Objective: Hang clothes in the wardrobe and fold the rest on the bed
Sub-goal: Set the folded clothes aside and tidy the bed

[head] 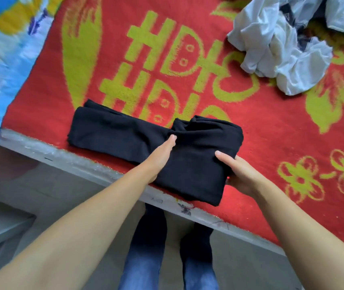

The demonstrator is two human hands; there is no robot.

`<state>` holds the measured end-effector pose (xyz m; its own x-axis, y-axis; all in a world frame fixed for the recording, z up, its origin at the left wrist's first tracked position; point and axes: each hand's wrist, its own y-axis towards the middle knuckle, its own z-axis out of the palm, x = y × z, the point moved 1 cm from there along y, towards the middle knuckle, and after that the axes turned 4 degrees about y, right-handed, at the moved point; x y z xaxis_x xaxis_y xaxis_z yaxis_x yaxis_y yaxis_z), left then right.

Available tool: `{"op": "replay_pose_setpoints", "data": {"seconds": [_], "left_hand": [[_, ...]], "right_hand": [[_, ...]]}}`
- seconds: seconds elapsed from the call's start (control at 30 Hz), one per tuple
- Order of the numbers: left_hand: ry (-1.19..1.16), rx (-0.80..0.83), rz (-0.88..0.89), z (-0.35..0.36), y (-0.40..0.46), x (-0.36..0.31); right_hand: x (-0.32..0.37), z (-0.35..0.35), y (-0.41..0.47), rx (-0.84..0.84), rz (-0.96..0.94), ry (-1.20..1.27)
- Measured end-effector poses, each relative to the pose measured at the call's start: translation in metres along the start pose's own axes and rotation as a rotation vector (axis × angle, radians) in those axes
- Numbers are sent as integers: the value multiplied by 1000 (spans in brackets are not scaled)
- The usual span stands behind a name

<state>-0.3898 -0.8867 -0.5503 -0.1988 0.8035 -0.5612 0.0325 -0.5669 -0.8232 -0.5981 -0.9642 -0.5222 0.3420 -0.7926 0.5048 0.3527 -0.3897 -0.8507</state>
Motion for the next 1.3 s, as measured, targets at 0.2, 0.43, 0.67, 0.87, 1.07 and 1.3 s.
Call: {"op": "replay_pose_setpoints", "data": {"seconds": [0.2, 0.43, 0.67, 0.87, 1.07, 1.3], "left_hand": [[-172, 98, 101, -77, -40, -20], [147, -303, 115, -215, -43, 1], [543, -695, 76, -230, -2, 27], [1285, -830, 102, -179, -10, 33], [1203, -605, 275, -55, -23, 64], [1083, -795, 52, -58, 26, 74]], "right_hand": [[55, 114, 3, 274, -110, 30], [51, 275, 41, 388, -262, -600], [34, 240, 87, 95, -802, -1515], [60, 180, 122, 473, -577, -2070], [74, 148, 121, 551, -888, -2438], [47, 148, 156, 337, -1214, -2399]]}}
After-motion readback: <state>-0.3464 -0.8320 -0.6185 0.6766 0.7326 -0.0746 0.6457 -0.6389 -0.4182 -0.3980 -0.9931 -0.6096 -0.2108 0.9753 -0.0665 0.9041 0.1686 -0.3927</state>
